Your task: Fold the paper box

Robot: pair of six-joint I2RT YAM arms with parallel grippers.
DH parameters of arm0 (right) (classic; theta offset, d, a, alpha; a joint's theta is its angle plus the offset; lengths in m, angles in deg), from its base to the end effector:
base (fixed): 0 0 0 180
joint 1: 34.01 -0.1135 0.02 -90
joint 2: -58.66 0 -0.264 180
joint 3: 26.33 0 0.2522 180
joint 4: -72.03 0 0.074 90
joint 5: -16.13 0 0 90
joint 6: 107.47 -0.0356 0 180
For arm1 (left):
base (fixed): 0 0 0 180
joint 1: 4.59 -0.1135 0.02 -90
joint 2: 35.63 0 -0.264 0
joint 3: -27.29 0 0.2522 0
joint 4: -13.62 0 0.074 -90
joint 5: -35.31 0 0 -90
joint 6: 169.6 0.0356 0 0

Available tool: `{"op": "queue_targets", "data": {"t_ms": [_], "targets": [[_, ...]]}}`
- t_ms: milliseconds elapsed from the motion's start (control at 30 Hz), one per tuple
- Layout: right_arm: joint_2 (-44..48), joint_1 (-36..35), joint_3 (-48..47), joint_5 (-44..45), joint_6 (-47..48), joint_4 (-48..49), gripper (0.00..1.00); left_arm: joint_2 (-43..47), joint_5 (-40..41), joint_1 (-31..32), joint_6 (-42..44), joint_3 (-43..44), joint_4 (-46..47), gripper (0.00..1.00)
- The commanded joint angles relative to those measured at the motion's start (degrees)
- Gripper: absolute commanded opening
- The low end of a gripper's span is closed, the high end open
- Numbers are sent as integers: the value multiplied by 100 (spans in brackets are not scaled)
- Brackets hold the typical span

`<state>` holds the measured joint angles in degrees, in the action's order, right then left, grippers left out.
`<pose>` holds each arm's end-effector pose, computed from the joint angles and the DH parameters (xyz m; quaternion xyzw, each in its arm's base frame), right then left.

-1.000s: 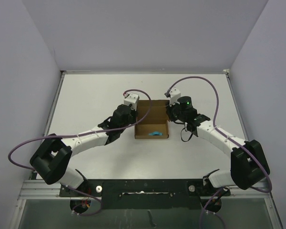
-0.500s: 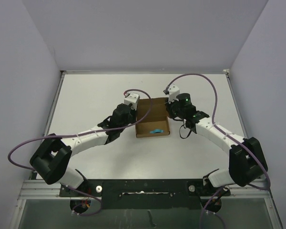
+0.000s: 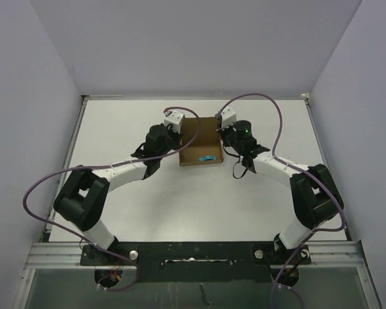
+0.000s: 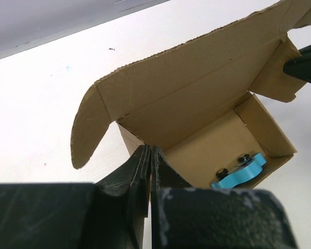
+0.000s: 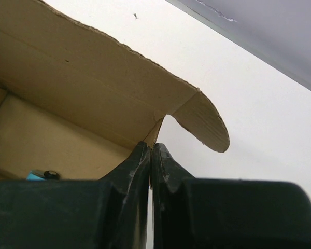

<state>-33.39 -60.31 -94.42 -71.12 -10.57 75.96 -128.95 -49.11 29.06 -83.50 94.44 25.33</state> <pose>0.3260 0.1592 0.2374 -0.2208 0.7889 0.0772 0.5683 0.3079 -0.2008 0.2385 0.1739 0.7707 -0.1605 0.5916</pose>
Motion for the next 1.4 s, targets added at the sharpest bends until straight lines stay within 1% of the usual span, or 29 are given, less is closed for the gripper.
{"op": "queue_targets", "data": {"t_ms": [0, 200, 367, 733, 1233, 1367], "targets": [[-201, -59, -368, -42, 34, 1053, 0, -326, -774, -37, 252, 268, 968, 0], [-372, -156, -452, 260, 4, 1075, 1, -273, -1201, -274, 246, 108, 926, 0], [-375, -199, -345, 262, 27, 1191, 3, -140, -1283, -297, 361, 20, 630, 0], [-123, -223, -14, 137, -121, 1005, 11, -37, -990, -232, 244, -247, 617, 0], [85, -225, 204, 89, -267, 593, 13, 14, -550, -7, 108, -309, 563, 0], [157, -222, 269, 81, -309, 494, 15, 69, -482, 24, 109, -398, 588, 0]]}}
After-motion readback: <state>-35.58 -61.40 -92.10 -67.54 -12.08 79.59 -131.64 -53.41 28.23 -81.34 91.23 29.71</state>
